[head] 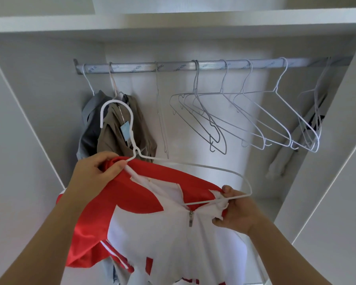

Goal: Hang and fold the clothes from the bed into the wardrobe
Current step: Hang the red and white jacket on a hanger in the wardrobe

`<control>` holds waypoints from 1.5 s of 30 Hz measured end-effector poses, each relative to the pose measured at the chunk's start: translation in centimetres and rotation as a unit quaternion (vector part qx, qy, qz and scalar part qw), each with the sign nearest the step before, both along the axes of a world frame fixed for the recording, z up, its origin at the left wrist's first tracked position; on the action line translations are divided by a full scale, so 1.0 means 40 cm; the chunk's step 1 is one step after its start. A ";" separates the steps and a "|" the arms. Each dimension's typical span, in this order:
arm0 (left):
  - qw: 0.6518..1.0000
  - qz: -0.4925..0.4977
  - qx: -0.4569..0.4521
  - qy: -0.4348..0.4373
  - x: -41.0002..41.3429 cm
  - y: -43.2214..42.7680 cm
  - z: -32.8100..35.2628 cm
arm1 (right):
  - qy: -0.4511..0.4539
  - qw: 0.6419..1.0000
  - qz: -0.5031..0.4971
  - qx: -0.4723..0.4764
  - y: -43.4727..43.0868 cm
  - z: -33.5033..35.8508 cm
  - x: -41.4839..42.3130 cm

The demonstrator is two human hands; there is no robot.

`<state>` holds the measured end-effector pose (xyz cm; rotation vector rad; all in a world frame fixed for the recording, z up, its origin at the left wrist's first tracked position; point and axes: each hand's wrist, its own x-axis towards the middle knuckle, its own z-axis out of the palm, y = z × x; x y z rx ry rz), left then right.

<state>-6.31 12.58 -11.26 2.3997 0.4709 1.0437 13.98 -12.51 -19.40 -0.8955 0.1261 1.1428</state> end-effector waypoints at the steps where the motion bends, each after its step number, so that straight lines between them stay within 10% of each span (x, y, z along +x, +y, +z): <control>1: 1.000 -0.002 0.003 0.001 -0.001 -0.001 0.000 | 0.003 1.000 0.006 0.005 -0.003 0.004 0.001; 20: 0.995 0.010 -0.100 -0.008 0.063 -0.046 -0.042 | -0.002 0.978 -0.109 -0.177 0.025 0.000 -0.014; 32: 0.985 0.104 -0.121 -0.065 0.074 -0.054 -0.099 | -0.241 0.897 -0.224 -0.297 0.039 -0.019 0.034; 36: 0.992 0.094 -0.037 -0.072 0.083 -0.067 -0.101 | -0.226 0.903 -0.209 -0.299 0.027 -0.023 0.047; 45: 0.973 -0.009 0.226 0.034 0.109 -0.108 -0.114 | -0.391 0.785 -0.288 -0.386 0.025 0.023 0.066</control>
